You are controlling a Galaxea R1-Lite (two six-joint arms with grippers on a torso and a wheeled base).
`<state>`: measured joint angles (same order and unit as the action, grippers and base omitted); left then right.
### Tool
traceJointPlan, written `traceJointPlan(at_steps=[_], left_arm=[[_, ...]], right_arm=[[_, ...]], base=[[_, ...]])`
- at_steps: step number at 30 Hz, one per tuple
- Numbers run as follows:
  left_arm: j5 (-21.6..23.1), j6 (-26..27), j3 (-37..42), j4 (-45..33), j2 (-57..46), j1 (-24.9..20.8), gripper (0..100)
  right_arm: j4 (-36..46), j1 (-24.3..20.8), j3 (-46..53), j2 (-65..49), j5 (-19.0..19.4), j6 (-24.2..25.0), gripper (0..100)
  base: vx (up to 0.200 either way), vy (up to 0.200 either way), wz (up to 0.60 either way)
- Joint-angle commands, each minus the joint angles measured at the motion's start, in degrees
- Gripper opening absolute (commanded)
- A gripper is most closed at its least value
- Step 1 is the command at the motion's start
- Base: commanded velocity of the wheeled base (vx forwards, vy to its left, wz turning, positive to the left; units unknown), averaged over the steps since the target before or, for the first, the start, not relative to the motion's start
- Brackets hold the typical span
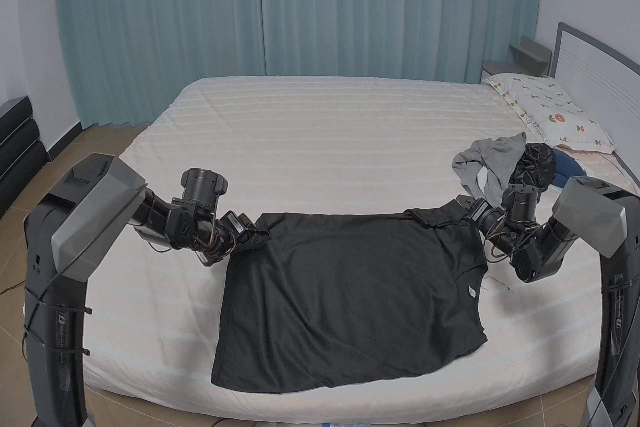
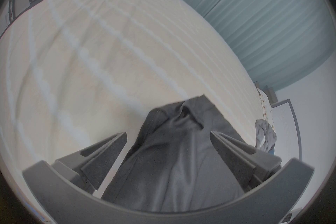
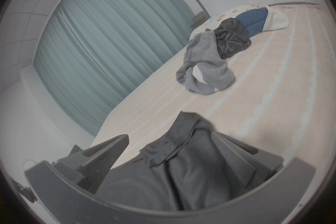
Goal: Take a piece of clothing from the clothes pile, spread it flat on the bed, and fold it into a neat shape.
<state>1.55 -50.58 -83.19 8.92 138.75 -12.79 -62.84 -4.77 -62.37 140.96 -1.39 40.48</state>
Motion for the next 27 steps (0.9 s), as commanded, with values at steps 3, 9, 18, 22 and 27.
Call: traceJointPlan(at_steps=[3,9,18,22,27], left_arm=[[5.7,-1.3,19.1,2.4,-14.2,-0.2,100],[5.6,-2.5,32.7,12.9,-17.6,-1.5,100],[5.8,-5.3,51.5,30.0,-23.4,-4.4,100],[5.8,-5.4,55.2,34.3,-23.5,-4.6,100],[6.1,-5.8,56.8,36.6,-22.8,-4.7,100]], right_arm=[[-2.2,-0.2,15.9,-9.0,2.3,2.1,100],[-13.9,-2.7,27.1,-9.3,2.7,5.4,100],[-16.2,-2.8,33.2,-8.9,3.0,6.0,100],[-16.2,-2.8,33.8,-9.0,3.0,6.8,100],[-16.3,-2.8,34.1,-9.0,3.0,7.3,100]], base=[[0.0,0.0,0.0],[0.0,0.0,0.0],[-0.178,0.0,0.0],[-0.05,0.0,0.0],[0.0,0.0,0.0]])
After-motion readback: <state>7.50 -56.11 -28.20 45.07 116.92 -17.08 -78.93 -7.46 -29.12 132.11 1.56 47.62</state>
